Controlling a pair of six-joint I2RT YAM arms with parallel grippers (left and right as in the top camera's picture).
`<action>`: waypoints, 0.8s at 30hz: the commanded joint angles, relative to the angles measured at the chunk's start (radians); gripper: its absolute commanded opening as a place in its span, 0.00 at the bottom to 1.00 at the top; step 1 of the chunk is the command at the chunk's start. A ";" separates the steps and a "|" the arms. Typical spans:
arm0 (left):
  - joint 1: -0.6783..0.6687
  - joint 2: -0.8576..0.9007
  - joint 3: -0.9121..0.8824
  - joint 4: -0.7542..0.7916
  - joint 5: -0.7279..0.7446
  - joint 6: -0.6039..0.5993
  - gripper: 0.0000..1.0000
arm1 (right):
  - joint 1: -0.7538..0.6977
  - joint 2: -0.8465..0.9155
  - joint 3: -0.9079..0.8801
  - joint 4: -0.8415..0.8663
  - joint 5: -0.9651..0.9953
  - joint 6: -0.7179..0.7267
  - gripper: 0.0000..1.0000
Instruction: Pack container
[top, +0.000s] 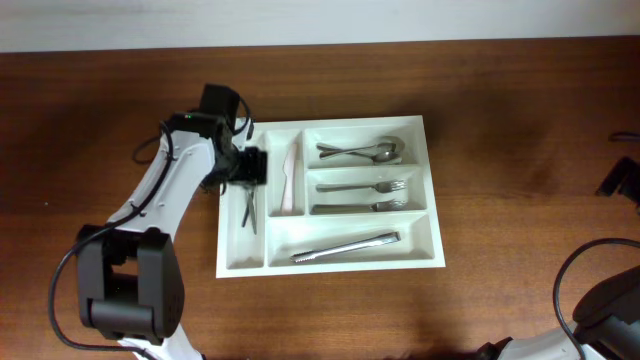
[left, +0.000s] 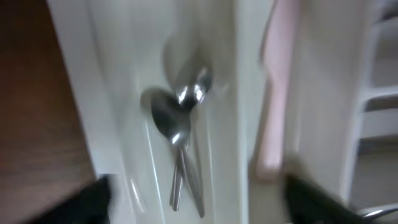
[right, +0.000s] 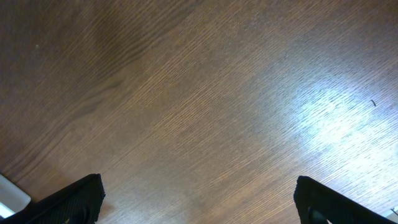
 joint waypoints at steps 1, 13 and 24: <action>0.014 -0.033 0.125 -0.006 -0.002 0.058 0.99 | 0.003 -0.003 -0.001 0.002 0.013 0.008 0.99; 0.124 -0.303 0.309 -0.083 -0.086 0.182 0.99 | 0.003 -0.003 -0.001 0.002 0.013 0.008 0.99; 0.285 -0.619 0.256 -0.351 -0.016 0.182 0.99 | 0.003 -0.003 -0.001 0.002 0.013 0.008 0.99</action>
